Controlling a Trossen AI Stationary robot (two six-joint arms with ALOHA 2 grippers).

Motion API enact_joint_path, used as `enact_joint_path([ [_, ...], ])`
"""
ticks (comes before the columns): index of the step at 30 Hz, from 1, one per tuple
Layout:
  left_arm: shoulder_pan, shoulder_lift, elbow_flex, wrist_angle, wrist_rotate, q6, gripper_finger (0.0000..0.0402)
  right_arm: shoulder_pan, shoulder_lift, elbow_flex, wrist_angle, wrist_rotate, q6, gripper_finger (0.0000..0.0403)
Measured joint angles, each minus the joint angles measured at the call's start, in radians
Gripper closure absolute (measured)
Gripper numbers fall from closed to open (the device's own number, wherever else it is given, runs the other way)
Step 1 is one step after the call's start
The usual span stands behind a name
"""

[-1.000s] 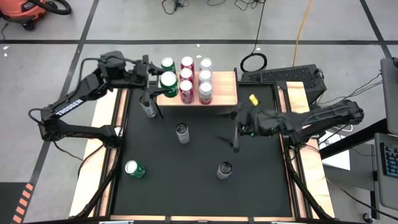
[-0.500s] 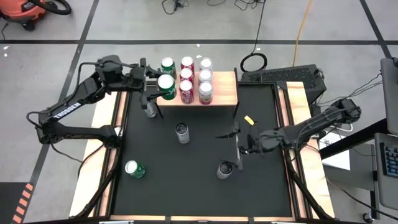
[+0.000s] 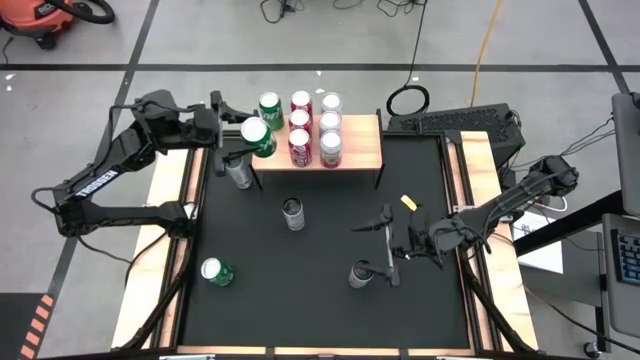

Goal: Place canned beverage on shelf
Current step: Put the top green soda can on the shelf aligned with the other green soda can

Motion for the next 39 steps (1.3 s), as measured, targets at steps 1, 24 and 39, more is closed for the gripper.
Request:
enact_joint_path([
  [1,0.0,0.001,0.0,-0.001,0.0,0.01,0.0118,0.002,0.0,0.0,0.0,0.0,0.0,0.0017],
  [24,0.16,0.003,-0.223,0.168,0.099,0.079,0.0118,0.034,0.164,0.001,0.076,0.029,-0.05,0.0025],
  [39,0.283,0.026,-0.301,0.293,0.244,-0.027,0.0118,0.034,0.174,0.001,0.053,0.027,-0.12,0.0026],
])
